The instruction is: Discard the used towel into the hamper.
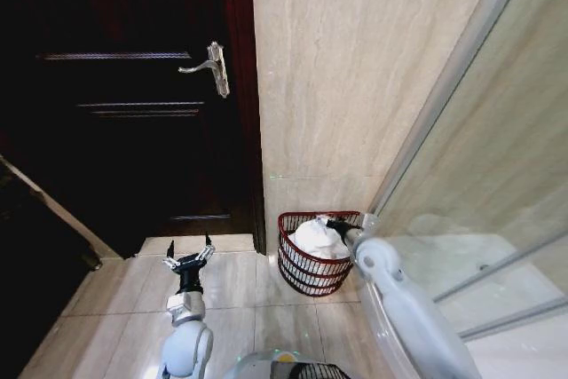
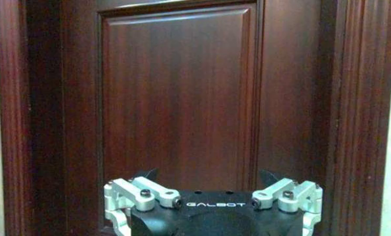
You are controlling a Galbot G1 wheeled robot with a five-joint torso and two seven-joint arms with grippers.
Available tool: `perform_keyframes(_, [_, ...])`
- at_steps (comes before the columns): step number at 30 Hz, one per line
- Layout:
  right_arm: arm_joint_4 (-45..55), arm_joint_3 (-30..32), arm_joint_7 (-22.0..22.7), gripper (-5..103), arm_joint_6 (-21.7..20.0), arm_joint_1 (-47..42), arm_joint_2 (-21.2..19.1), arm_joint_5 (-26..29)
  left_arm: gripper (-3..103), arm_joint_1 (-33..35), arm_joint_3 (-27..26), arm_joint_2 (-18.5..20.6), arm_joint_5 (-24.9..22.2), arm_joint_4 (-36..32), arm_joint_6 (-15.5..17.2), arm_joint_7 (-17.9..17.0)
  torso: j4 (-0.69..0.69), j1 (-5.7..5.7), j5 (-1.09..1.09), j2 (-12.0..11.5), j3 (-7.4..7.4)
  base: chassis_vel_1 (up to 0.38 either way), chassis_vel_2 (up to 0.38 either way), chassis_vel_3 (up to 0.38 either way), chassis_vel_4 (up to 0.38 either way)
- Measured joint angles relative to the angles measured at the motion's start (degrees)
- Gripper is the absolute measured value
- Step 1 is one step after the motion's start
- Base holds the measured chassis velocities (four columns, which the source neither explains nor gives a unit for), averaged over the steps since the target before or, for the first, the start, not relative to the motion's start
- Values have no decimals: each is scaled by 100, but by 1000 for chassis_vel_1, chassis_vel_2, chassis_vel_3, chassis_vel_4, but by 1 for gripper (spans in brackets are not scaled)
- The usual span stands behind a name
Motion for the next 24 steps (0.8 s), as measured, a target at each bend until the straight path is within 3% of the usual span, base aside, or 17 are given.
perform_keyframes(2, [-6, 87, -365, 100, 789, -391, 175, -1042, 100, -4, 2, 75, -60, -13, 32, 91, 1, 0, 0, 0, 0, 0, 0, 0, 0])
perform_keyframes(3, [-6, 87, -365, 100, 789, -391, 175, -1042, 100, -4, 2, 75, -60, -13, 32, 91, 1, 0, 0, 0, 0, 0, 0, 0, 0])
perform_keyframes(5, [104, 213, -511, 100, 1294, -829, 374, -1861, 100, -9, 0, 176, -190, -35, 34, 264, 0, 0, -1, 0, 0, 0, 0, 0, 0])
perform_keyframes(8, [173, 312, -474, 100, 1532, -1087, 485, -2298, 100, -7, -4, 266, -322, -90, 80, 451, 0, 0, -1, 0, 0, 0, 0, 0, 0])
perform_keyframes(13, [457, 681, -310, 100, 1639, -1569, 699, -2731, 100, 13, -13, 431, -456, -222, 253, 705, 0, 0, -2, 1, 1, 0, 0, 0, 0])
perform_keyframes(17, [897, 1075, -56, 100, 1446, -1941, 958, -2920, 100, 140, -40, 584, -520, -428, 407, 870, 0, 26, -1, 59, 29, 0, 0, 0, 0])
perform_keyframes(24, [1271, 1421, 20, 100, 1313, -2199, 1231, -3155, 100, 235, -48, 783, -641, -737, 558, 938, 1, 88, -2, 213, 121, 0, 0, 0, 0])
